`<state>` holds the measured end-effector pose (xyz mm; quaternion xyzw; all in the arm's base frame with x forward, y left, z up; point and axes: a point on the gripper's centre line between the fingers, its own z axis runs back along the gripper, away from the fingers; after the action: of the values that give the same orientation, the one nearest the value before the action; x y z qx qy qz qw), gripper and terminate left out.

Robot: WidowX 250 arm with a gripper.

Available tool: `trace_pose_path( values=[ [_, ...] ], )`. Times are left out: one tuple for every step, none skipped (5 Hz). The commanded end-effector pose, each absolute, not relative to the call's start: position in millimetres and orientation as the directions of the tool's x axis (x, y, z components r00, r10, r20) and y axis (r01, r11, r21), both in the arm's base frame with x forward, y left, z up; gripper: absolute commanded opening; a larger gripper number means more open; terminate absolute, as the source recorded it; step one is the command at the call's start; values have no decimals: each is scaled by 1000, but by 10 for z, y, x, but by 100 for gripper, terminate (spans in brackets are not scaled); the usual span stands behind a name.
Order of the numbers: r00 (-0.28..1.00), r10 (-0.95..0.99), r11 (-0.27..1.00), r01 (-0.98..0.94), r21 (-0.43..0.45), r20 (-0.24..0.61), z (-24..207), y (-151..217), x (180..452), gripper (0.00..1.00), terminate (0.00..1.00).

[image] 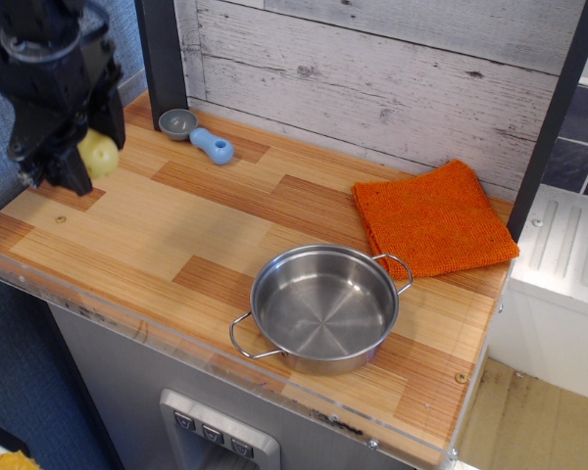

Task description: Put the potato on the lower left corner of the table

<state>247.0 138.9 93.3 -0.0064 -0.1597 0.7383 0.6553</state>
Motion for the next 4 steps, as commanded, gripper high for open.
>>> trace_pose_path(
  values=[
    [-157,954,-98,-968,-231,254,889,1771,2646,0,0],
    [-164,950,-115,-975,-191,266,755,1806,2630,0,0],
    [-183,945,-140,-976,-168,272,682,1809,2606,0,0],
    [-182,946,-144,-977,-154,268,608,1802,2647,0,0]
  ],
)
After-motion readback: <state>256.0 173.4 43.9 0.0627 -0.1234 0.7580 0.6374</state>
